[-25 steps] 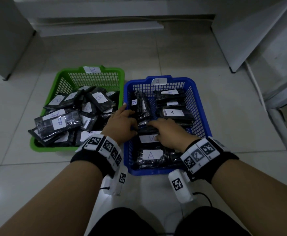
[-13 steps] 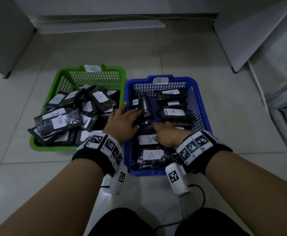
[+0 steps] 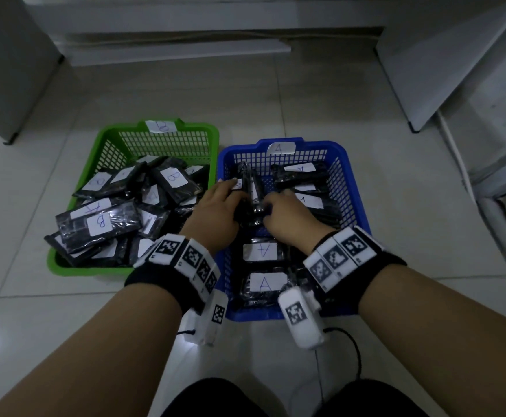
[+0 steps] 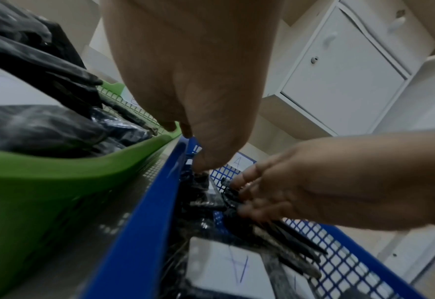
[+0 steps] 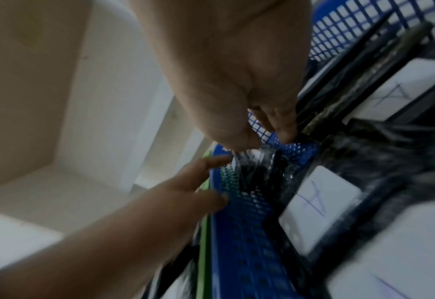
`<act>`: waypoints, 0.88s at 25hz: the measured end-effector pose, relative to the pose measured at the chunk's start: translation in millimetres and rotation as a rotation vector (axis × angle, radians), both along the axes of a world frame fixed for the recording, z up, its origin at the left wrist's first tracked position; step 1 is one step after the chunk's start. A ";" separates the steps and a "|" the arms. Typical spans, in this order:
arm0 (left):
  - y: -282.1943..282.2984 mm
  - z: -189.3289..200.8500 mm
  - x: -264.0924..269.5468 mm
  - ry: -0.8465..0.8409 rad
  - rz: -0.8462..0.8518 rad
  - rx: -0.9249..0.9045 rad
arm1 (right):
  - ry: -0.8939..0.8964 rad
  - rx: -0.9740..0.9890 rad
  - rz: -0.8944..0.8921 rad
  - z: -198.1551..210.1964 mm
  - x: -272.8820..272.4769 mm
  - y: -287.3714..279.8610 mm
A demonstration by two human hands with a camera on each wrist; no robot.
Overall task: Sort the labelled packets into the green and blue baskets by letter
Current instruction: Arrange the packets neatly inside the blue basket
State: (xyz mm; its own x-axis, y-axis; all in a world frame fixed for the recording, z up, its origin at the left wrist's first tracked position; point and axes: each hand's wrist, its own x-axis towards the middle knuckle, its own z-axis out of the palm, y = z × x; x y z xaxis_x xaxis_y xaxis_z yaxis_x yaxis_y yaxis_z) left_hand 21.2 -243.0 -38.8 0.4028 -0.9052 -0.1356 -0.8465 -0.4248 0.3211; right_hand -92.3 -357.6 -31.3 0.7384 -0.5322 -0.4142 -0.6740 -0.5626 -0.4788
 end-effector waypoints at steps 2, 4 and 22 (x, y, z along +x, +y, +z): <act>5.5 -4.3 0.3 0.036 0.025 -0.038 | -0.005 0.083 -0.021 0.9 10.9 1.0; 7.7 -8.0 1.3 0.028 -0.016 0.032 | 0.005 0.128 0.023 0.4 11.7 5.2; 10.6 11.3 -67.7 0.147 0.130 -0.014 | 0.144 -0.298 0.346 -8.1 -98.6 -48.3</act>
State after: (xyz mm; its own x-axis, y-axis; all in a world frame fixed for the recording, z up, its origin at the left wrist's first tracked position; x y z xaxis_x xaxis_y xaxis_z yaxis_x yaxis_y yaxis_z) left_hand -46.5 -232.4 -27.5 0.4931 -0.8490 -0.1897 -0.7283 -0.5221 0.4438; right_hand -190.9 -405.9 -39.5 0.8395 -0.3761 -0.3922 -0.4703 -0.8644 -0.1780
